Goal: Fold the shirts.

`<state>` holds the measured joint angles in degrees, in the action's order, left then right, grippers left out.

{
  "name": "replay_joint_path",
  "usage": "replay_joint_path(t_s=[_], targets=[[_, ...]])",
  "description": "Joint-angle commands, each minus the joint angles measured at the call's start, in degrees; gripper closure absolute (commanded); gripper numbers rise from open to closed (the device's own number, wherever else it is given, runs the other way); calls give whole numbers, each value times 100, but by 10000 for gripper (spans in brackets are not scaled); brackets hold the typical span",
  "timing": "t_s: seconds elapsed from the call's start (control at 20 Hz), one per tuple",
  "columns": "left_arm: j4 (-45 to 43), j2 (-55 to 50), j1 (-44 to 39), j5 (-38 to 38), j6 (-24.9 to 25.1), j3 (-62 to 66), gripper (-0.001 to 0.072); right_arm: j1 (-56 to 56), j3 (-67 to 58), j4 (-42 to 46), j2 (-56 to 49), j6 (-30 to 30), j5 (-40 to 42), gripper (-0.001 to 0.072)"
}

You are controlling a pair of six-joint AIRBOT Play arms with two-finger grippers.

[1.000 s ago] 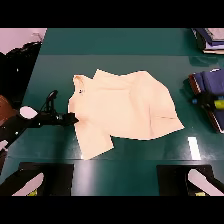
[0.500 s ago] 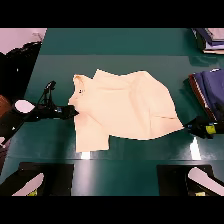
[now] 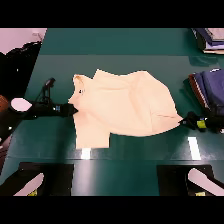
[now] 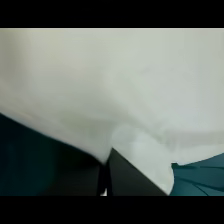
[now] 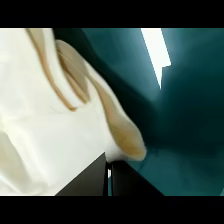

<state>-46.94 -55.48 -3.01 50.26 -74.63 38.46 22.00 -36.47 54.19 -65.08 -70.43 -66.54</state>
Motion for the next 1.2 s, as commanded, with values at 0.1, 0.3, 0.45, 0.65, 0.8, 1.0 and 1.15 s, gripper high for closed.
replay_joint_path(t_s=[0.1,0.3,0.45,0.65,0.8,1.0,1.15], targets=[[-293,918,2,44,-37,1860,679,-81,-1283,-647,1499,0,345,694],[-446,1235,2,37,-28,4728,679,-81,-3552,-1067,2411,2,966,695],[-603,1233,2,31,4,6758,679,33,-5182,-831,2778,26,1152,695],[-662,1228,2,66,-70,8408,680,326,-6524,-129,3018,22,966,695],[-660,1228,2,304,-424,8778,680,514,-7239,203,2879,13,151,695],[-1036,1047,2,1132,-739,8140,679,590,-8043,236,1937,-402,-1349,696],[-1062,743,0,1838,-791,6800,679,389,-7912,258,1093,-564,-2201,696]])
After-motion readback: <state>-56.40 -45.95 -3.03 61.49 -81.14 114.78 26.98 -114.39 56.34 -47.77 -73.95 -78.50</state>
